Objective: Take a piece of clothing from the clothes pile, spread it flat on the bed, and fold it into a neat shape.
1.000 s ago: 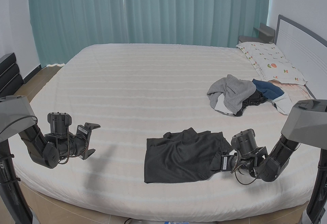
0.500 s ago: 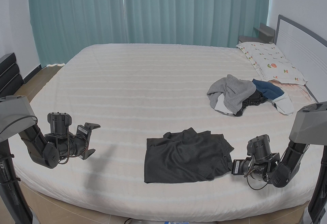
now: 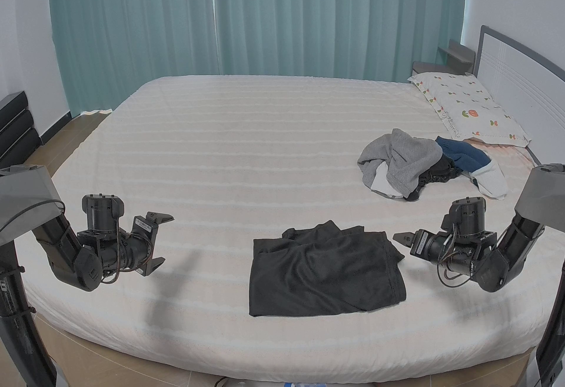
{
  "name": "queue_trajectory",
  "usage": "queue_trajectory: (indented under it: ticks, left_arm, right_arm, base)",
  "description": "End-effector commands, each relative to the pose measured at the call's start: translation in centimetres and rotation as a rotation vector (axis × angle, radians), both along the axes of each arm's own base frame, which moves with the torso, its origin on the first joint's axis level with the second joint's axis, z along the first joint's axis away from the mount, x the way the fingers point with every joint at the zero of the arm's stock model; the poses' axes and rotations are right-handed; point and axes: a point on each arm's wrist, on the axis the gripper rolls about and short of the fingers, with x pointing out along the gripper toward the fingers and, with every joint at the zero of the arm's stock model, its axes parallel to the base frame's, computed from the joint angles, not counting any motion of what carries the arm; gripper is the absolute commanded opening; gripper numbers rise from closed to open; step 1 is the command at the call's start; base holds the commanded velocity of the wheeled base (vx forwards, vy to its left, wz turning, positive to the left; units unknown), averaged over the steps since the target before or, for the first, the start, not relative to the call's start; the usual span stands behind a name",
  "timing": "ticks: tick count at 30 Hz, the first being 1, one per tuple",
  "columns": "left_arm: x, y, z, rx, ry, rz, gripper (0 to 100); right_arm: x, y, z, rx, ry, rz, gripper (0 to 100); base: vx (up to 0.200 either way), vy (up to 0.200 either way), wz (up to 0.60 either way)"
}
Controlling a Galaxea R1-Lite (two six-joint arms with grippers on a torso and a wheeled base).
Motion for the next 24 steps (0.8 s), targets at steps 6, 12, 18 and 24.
queue_trajectory:
  ticks: [6,12,18,24]
  left_arm:
    - [0.0,0.0,-0.1,0.000,0.003,0.001,100]
    - [0.0,0.0,0.0,0.000,0.001,0.001,100]
    - [0.0,-0.2,-0.1,0.006,0.001,-0.005,100]
    - [-0.1,-0.4,-0.5,0.038,0.004,-0.023,100]
  right_arm:
    - [7.6,2.1,-4.6,0.159,0.095,0.062,100]
    - [9.6,2.2,-4.7,0.279,0.124,0.059,100]
    - [10.1,1.9,-4.8,0.306,0.136,0.058,100]
    - [10.9,2.8,-5.5,0.309,0.123,0.074,0]
  base:
    - [0.000,0.000,0.00]
    - [0.000,0.000,0.00]
    - [0.000,0.000,0.00]
    - [0.000,0.000,0.00]
